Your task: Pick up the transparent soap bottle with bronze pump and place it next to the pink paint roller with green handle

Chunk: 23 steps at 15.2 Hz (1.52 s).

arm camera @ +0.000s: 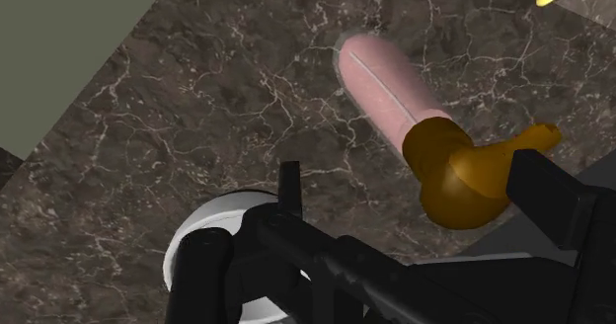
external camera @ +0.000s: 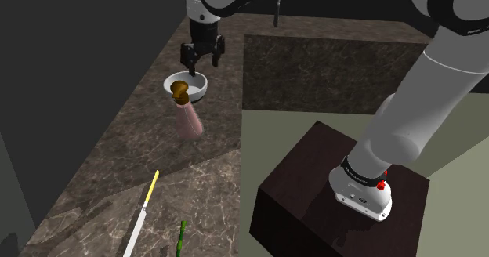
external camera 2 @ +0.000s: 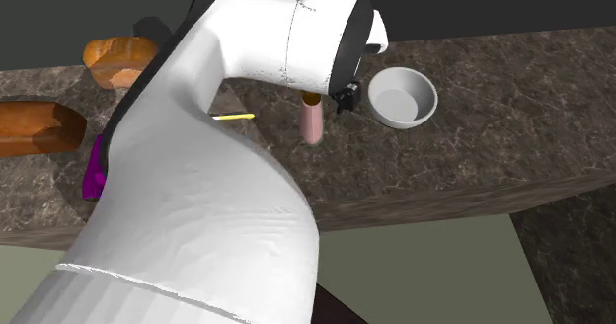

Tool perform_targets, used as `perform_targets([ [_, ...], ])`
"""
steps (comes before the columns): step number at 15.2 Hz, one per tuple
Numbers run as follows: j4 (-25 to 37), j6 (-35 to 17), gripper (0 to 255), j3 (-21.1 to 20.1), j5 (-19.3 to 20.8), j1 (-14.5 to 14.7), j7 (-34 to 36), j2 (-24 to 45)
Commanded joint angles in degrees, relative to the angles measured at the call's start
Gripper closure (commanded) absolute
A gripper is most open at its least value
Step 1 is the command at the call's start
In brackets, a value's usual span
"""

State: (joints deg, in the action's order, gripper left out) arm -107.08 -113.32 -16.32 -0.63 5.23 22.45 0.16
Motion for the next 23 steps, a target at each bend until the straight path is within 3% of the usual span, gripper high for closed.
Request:
perform_targets([
  [1,3.72,-0.46,0,-0.68,0.58,0.69,2.31,4.13],
  [6,14.88,-0.12,0,-1.52,2.52,3.12,7.29,14.75],
  [14,11.62,-5.18,0,-1.35,3.18,3.44,7.70,16.62],
  [21,11.64,-5.17,0,-1.34,3.18,3.44,7.70,16.63],
  [22,11.64,-5.17,255,-1.34,3.18,3.44,7.70,16.63],
  [23,11.64,-5.17,255,-1.34,3.18,3.44,7.70,16.63],
])
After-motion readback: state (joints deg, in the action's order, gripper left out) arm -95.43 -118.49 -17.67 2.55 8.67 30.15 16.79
